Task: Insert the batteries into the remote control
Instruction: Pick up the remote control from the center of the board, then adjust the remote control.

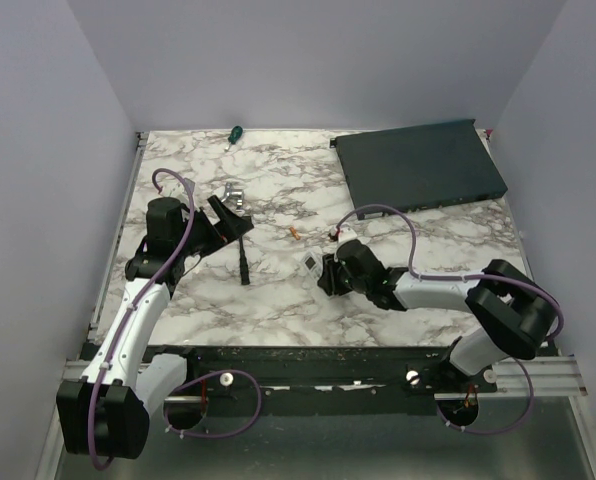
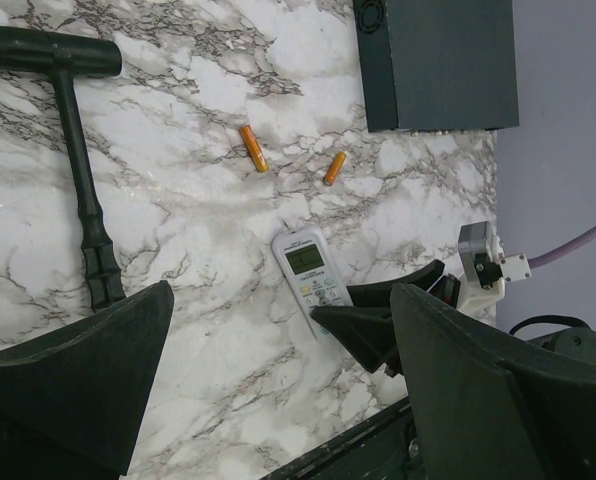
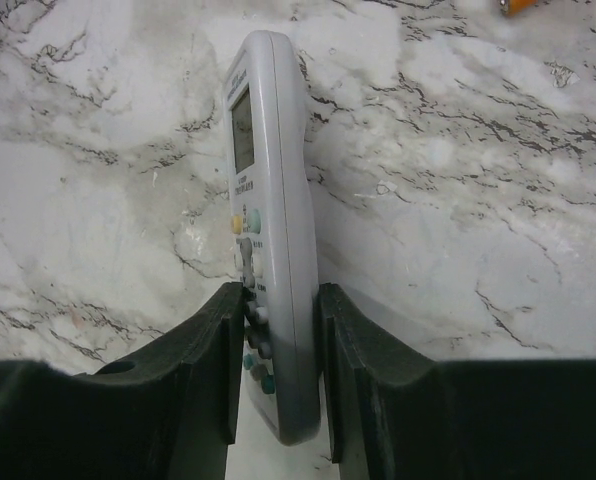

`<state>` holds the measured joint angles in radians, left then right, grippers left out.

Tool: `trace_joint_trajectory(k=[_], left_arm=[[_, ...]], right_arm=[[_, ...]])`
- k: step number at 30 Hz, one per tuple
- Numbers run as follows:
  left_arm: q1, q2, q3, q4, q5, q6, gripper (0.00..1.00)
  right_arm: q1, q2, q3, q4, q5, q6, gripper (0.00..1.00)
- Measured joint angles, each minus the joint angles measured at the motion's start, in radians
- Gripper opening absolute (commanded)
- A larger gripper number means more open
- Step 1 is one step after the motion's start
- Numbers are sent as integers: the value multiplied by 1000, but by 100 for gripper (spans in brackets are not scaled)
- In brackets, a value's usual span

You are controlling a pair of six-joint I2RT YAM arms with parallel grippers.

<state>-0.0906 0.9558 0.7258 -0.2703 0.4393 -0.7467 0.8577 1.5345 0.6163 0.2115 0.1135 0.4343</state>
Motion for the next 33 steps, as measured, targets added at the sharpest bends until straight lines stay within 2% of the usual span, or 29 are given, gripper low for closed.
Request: trace_joint_trajectory(k=[9, 13, 22, 33], left_arm=[[0, 13, 0, 18, 16, -21, 91], [0, 14, -6, 56, 50, -80, 87], [-55, 5, -45, 164, 110, -320, 87], [-175, 47, 34, 134, 98, -473, 87]], right_arm=[[6, -23, 19, -50, -3, -35, 16], [9, -103, 20, -92, -3, -88, 1], [85, -215, 101, -109, 37, -254, 1], [258, -257, 141, -105, 315, -448, 1]])
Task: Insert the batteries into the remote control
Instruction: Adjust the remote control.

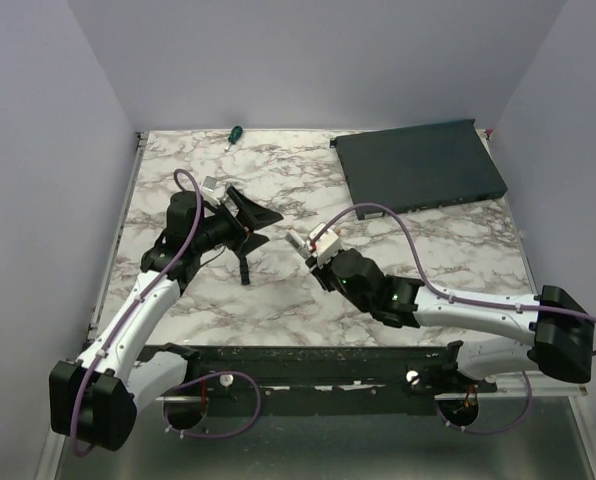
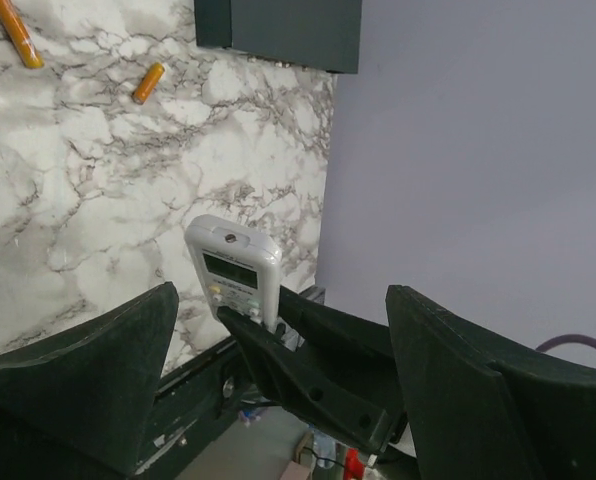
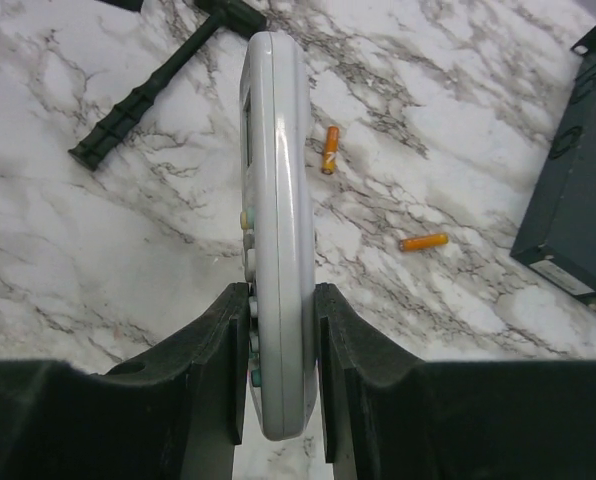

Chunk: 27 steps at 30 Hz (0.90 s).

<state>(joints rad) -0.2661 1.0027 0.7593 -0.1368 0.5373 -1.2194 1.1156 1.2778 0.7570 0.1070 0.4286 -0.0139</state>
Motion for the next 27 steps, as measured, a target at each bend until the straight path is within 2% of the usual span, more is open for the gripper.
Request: trace_joint_trajectory(k=[7, 17, 23, 27], left_arm=[[-43, 34, 18, -32, -9, -24, 87], [-61, 48, 74, -77, -28, -36, 89], [-64, 52, 78, -90, -28, -41, 89], [-67, 58, 78, -90, -28, -43, 90]], right_arm=[[118, 18, 14, 63, 245, -175, 1], [221, 142, 37, 219, 477, -435, 1], [267, 203, 21, 480, 615, -693, 1], [299, 262, -8, 711, 678, -903, 1]])
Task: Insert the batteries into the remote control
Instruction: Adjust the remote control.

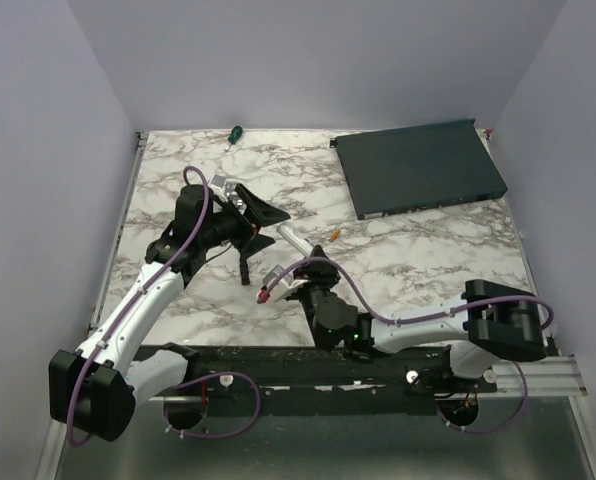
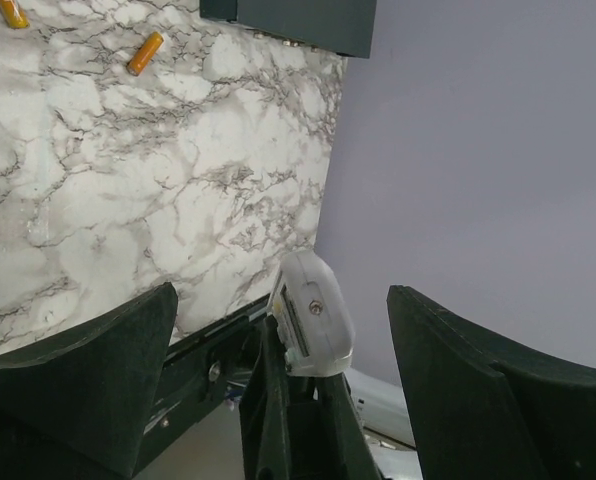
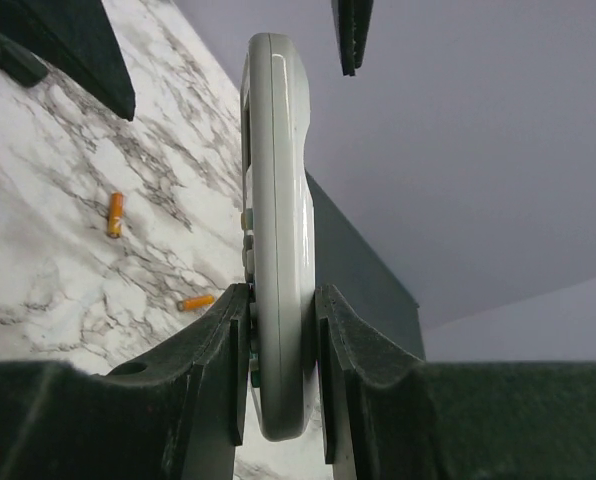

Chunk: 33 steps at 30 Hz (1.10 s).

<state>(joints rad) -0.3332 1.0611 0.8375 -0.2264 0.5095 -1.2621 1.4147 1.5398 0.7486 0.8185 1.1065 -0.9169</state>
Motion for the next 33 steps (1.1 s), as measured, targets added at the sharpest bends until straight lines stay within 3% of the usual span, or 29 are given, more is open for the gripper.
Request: trace_joint_trajectory(k=[6, 10, 18, 29, 33], left_arm=[[-1, 28, 5, 2, 7, 0, 90], [-2, 43, 6, 2, 16, 0, 90], [-3, 42, 6, 0, 21, 2, 89], [-14, 38, 6, 0, 24, 31, 82], [-34, 27, 5, 0, 22, 45, 72]], right_arm=[[39, 208, -30, 469, 42, -447, 1], [55, 335, -30, 576, 48, -648, 1], [83, 368, 3, 651, 55, -780, 1], [84, 371, 5, 662, 56, -816, 1], [84, 366, 5, 670, 56, -812, 1]])
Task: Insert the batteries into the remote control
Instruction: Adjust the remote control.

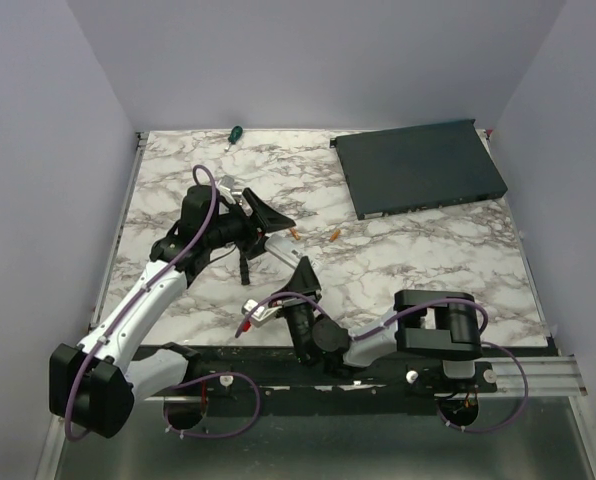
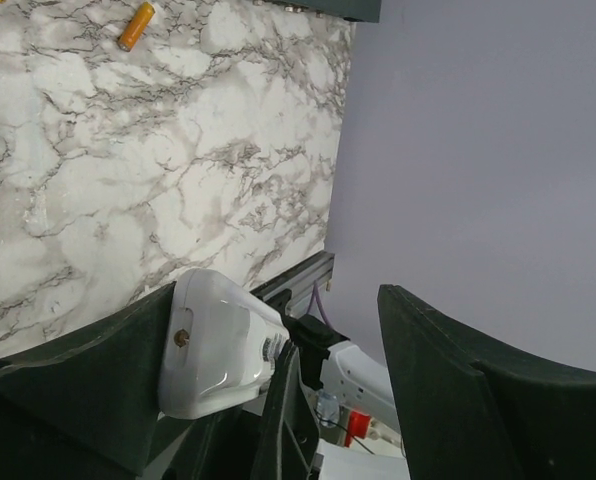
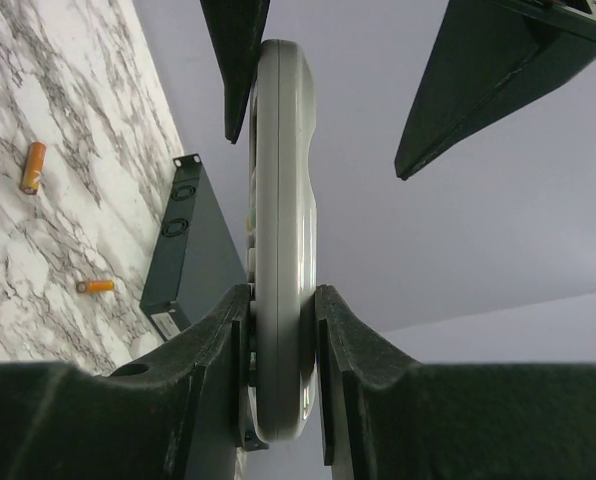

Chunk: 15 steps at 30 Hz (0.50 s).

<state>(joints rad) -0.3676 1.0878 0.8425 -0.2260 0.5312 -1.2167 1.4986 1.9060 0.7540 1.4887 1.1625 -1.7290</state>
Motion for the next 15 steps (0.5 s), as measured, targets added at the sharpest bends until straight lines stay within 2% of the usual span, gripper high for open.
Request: trace_joint_trajectory(k=[7, 15], left_arm=[[-10, -14, -33, 25, 4, -11, 61], [-13, -23, -37, 46, 4, -23, 38]], right_arm=[[-7, -2, 13, 3, 0, 3, 1], [-18, 1, 55, 6, 16, 28, 1]])
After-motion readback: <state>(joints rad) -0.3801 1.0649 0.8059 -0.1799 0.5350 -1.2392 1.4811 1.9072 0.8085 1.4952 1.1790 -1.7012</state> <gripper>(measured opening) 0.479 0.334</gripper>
